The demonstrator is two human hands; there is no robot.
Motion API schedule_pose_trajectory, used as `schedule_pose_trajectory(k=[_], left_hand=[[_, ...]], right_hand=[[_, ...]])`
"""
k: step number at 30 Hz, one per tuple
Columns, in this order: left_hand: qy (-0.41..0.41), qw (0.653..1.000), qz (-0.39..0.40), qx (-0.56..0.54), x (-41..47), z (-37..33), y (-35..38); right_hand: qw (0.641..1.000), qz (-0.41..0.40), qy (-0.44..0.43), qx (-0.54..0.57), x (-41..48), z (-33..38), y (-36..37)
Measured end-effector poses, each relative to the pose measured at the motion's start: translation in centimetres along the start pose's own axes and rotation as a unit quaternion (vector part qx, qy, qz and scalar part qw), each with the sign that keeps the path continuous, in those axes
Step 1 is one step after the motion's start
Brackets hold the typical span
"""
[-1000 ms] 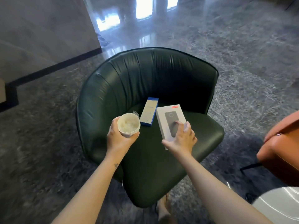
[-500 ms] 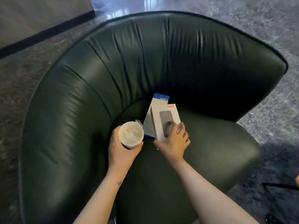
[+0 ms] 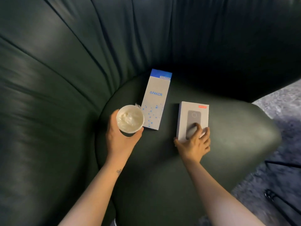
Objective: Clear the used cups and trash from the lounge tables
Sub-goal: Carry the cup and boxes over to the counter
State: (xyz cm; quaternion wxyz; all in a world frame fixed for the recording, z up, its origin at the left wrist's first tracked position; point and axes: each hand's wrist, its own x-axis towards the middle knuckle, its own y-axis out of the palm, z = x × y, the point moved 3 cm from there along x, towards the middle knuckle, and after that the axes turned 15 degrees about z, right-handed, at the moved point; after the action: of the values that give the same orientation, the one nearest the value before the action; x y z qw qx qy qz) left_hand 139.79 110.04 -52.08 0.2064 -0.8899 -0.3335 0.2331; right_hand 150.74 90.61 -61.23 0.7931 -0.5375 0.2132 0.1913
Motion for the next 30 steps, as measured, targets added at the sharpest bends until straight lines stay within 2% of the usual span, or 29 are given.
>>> schedule_pose_trajectory(k=[4, 7, 9, 11, 15, 21, 26, 30], left_hand=[[-0.027, 1.0, -0.001, -0.006, 0.0, 0.6, -0.4], [-0.032, 0.999, -0.011, -0.002, -0.1, 0.6, -1.0], [-0.033, 0.999, -0.015, -0.002, 0.1, 0.7, -1.4], [-0.035, 0.999, -0.015, 0.001, 0.4, 1.0, -1.6], [-0.034, 0.999, -0.018, 0.002, 1.2, 1.3, -1.9], [-0.036, 0.999, -0.028, -0.013, 1.7, 1.5, -1.4], [-0.042, 0.999, -0.022, -0.021, 1.5, 2.0, -1.1], [-0.045, 0.999, -0.022, -0.022, 1.2, 2.2, -1.0]], right_hand=[[1.0, -0.014, -0.017, -0.007, -0.7, 1.1, -0.3], [0.992, -0.046, -0.112, 0.033, -1.4, 4.2, -0.8], [0.98, -0.03, -0.187, 0.064, -1.6, 6.8, -0.6], [0.971, 0.026, -0.216, 0.095, -1.4, 9.1, 0.3], [0.975, 0.105, -0.138, 0.142, -0.1, 11.5, 2.8], [0.985, 0.09, -0.045, 0.14, 0.8, 12.6, 4.3], [0.978, 0.126, 0.025, 0.166, 1.6, 12.1, 4.4], [0.967, 0.14, -0.018, 0.214, 0.7, 12.0, 3.8]])
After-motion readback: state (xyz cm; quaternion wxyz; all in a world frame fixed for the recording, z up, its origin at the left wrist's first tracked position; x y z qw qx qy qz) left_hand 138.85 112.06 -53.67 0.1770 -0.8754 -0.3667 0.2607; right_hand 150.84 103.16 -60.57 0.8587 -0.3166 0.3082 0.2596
